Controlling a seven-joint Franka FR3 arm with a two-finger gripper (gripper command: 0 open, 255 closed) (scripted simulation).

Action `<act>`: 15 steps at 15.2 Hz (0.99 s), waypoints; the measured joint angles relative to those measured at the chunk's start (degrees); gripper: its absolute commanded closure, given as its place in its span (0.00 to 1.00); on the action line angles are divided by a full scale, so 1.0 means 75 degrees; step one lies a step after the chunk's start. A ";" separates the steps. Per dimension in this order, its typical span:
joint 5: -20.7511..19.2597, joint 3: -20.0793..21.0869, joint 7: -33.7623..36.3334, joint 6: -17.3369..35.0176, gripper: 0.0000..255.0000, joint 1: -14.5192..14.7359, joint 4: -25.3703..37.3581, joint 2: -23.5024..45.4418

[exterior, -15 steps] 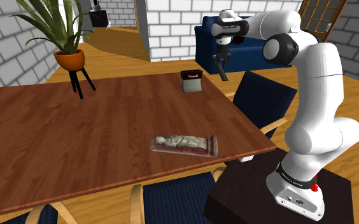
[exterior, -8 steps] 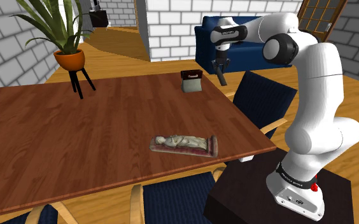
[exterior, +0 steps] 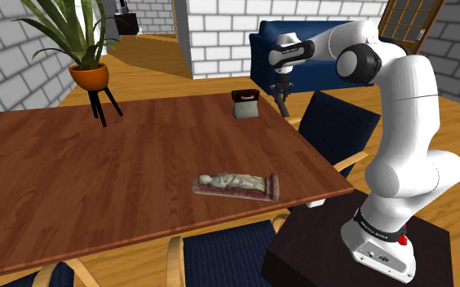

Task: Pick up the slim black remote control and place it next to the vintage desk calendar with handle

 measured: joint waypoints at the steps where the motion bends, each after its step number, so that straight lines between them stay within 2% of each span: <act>1: -0.0005 -0.0003 0.0007 0.0071 1.00 0.0000 -0.0024 0.0046; 11: -0.0062 -0.0030 0.0102 0.0893 1.00 0.0001 -0.0517 0.0356; 15: -0.0063 -0.0030 0.0101 0.0947 1.00 -0.0002 -0.0555 0.0377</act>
